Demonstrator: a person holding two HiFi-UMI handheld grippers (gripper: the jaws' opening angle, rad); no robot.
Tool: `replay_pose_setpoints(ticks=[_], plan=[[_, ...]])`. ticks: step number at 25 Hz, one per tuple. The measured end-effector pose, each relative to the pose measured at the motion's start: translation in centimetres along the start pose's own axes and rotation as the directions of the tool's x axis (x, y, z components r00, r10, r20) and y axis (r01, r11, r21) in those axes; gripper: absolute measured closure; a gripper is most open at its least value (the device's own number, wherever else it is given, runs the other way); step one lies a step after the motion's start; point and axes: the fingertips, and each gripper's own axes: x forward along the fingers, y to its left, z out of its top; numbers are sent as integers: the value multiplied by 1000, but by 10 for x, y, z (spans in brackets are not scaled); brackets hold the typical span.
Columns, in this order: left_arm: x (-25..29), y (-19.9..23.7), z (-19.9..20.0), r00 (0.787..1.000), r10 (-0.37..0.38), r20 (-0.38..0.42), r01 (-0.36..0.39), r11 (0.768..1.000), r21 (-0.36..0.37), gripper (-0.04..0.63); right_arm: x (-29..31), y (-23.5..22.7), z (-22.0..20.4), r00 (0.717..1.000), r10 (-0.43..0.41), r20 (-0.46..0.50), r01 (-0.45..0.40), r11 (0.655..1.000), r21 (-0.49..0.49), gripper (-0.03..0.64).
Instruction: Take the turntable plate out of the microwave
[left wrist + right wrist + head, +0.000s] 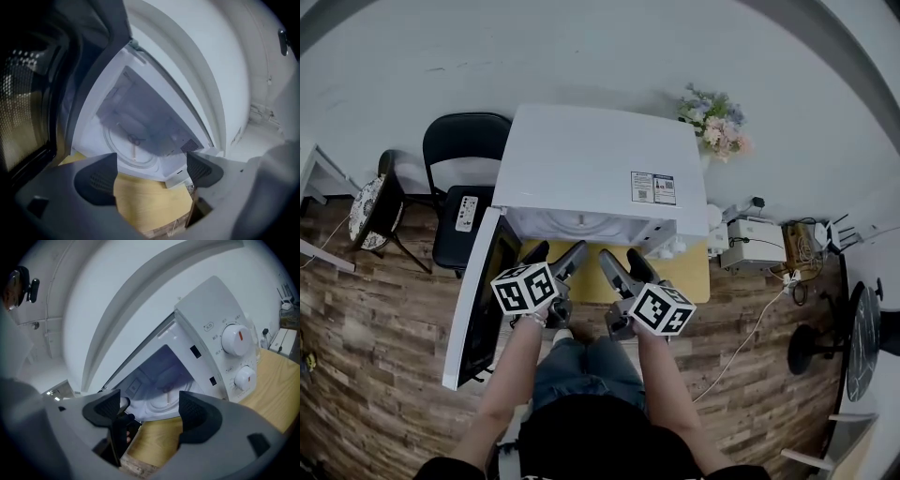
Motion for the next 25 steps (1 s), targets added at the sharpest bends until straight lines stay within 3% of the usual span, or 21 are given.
replay_pose_setpoints(ticks=[4,11,16,20,25], plan=[[8,7,-8,1000,9,-8,-9,1000,-17,129,-1,-7,-2,1000,-8,2,8,1000,19,216],[30,16,-3,997,-15,69,24,990,-136,132,6,-17,-4,999,23,-36,-23,1000,-3,216],[46,28,-5,997,-18,80,36,970,-239,132,14,-16,-3,996,55,-64,-57,998,-28,216],[56,38,-8,995,-20,98,51,943,-329,132,17,-19,-4,996,62,-70,-65,997,-36,217],[63,44,0,987,-23,159,95,880,-464,135,15,-22,-4,996,61,-64,-63,997,-39,218]])
